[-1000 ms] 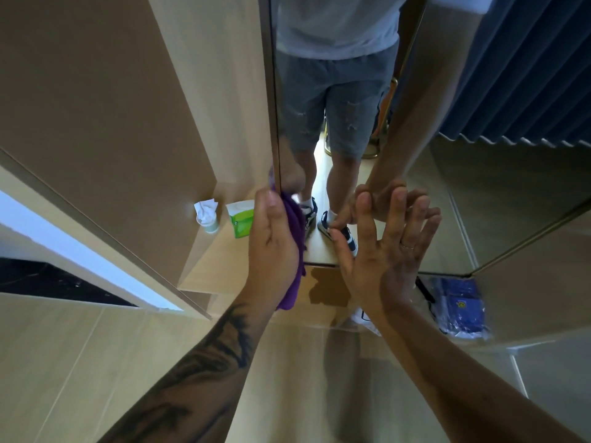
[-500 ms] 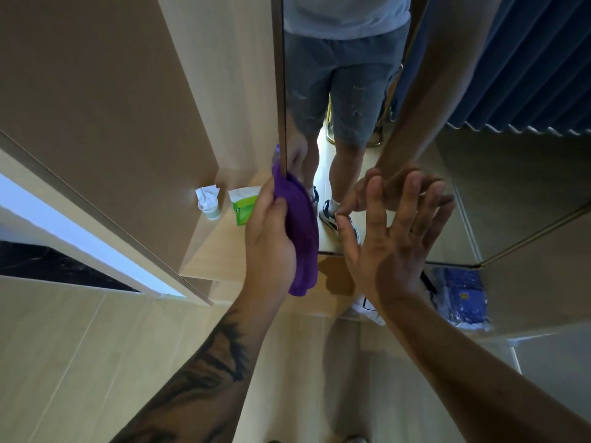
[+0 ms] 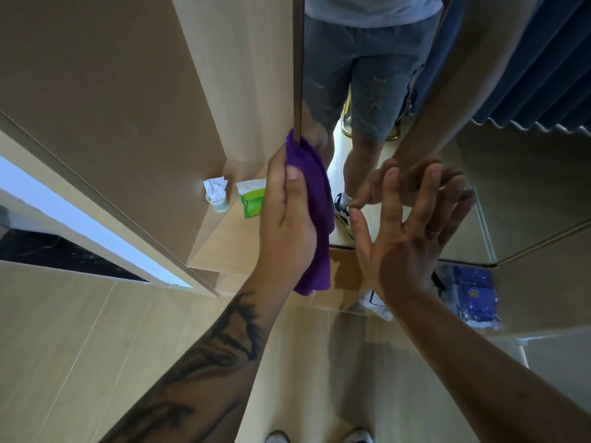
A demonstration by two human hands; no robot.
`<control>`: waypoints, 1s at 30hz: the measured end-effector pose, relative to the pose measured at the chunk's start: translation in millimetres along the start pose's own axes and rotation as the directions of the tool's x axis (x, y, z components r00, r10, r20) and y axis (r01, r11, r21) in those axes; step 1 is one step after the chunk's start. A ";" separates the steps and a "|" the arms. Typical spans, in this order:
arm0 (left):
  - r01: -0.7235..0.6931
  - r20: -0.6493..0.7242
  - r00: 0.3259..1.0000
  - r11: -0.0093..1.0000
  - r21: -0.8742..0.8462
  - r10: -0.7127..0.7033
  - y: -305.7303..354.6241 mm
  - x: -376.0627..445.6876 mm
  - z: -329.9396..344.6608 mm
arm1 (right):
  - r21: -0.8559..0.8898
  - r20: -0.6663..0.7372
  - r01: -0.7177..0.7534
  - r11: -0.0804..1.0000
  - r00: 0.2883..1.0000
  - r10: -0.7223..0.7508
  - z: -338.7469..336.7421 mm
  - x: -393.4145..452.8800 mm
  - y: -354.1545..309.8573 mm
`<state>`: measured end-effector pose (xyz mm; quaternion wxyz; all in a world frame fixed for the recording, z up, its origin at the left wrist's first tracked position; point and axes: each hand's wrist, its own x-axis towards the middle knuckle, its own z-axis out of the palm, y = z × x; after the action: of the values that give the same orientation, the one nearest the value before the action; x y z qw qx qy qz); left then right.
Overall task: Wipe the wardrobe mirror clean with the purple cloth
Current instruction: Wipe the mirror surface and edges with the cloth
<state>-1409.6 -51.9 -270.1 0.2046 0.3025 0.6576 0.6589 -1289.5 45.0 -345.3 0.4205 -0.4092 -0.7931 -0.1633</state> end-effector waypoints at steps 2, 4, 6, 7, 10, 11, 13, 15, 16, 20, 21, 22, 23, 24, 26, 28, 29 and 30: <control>0.105 0.001 0.994 0.994 -0.001 -0.105 -25.3 -4.6 0.9 | -0.006 -0.007 -0.005 1.000 1.000 0.005 1.6 0.5 -0.6; 0.220 0.013 0.975 0.975 -0.015 -0.220 -48.1 -13.2 1.0 | -0.008 -0.018 0.003 1.000 1.000 -0.003 3.4 0.6 0.4; 0.255 0.020 0.967 0.967 -0.018 -0.254 -60.7 -20.0 0.1 | -0.006 -0.025 0.007 1.000 1.000 -0.007 3.3 -0.2 2.0; 0.249 0.021 0.968 0.968 -0.012 -0.249 -59.9 -21.2 -0.2 | -0.006 -0.025 0.009 1.000 1.000 -0.009 2.8 -0.7 2.9; 0.172 -0.005 0.985 0.985 -0.008 -0.172 -33.0 -14.5 0.2 | -0.008 -0.019 0.021 1.000 1.000 -0.021 2.0 -1.1 4.0; 0.113 -0.025 0.993 0.994 0.006 -0.113 -15.0 -10.3 0.7 | -0.009 -0.018 0.023 1.000 1.000 -0.024 2.0 -0.9 3.8; -0.051 -0.060 0.997 0.998 0.030 0.053 13.6 -3.2 1.8 | -0.019 -0.013 0.024 1.000 1.000 -0.024 1.9 -0.6 3.2; -0.154 -0.066 0.986 0.988 0.005 0.154 20.0 2.1 3.7 | -0.022 -0.008 0.028 0.999 1.000 -0.028 1.0 -0.9 3.4; -0.170 -0.064 0.983 0.985 0.005 0.170 14.7 3.9 4.4 | -0.022 -0.003 0.032 0.999 0.999 -0.032 0.5 -0.9 3.9; -0.024 -0.032 0.999 0.997 0.070 0.026 -29.2 -3.8 5.8 | -0.033 -0.007 0.035 0.999 0.999 -0.035 -0.6 0.6 4.1; 0.036 -0.018 0.999 0.997 0.075 -0.035 -43.9 -7.6 4.2 | -0.035 -0.007 0.036 0.999 0.999 -0.036 -0.5 0.5 3.7; 0.079 -0.006 0.997 0.994 0.073 -0.079 -57.1 -11.1 2.2 | -0.036 -0.006 0.037 0.999 0.999 -0.037 -0.4 0.2 3.3; 0.106 0.005 0.994 0.992 0.071 -0.107 -67.0 -14.1 0.7 | -0.035 -0.004 0.038 0.999 0.999 -0.038 -0.5 -0.1 3.3; 0.113 0.010 0.993 0.991 0.072 -0.114 -74.2 -16.2 -0.2 | -0.033 0.000 0.038 0.999 0.999 -0.038 -0.6 -0.4 3.7; 0.086 0.000 0.996 0.993 0.085 -0.086 -74.7 -18.0 -0.1 | -0.031 0.006 0.041 0.999 0.999 -0.040 -1.3 -0.8 4.9; 0.037 -0.023 0.999 0.996 0.085 -0.035 -55.8 -16.0 2.5 | -0.029 0.017 0.047 0.998 0.999 -0.047 -1.9 -0.5 5.3; -0.009 -0.036 0.999 0.996 0.089 0.012 -41.0 -12.9 3.5 | -0.027 0.022 0.047 0.999 0.999 -0.046 -2.6 -0.3 5.0; -0.077 -0.050 0.995 0.993 0.088 0.082 -22.5 -7.9 3.7 | -0.026 0.022 0.043 0.999 0.999 -0.043 -2.6 -0.4 4.6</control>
<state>-1404.2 -53.2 -293.6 0.1472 0.3193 0.6780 0.6455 -1284.4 46.0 -344.5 0.4029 -0.3993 -0.8040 -0.1784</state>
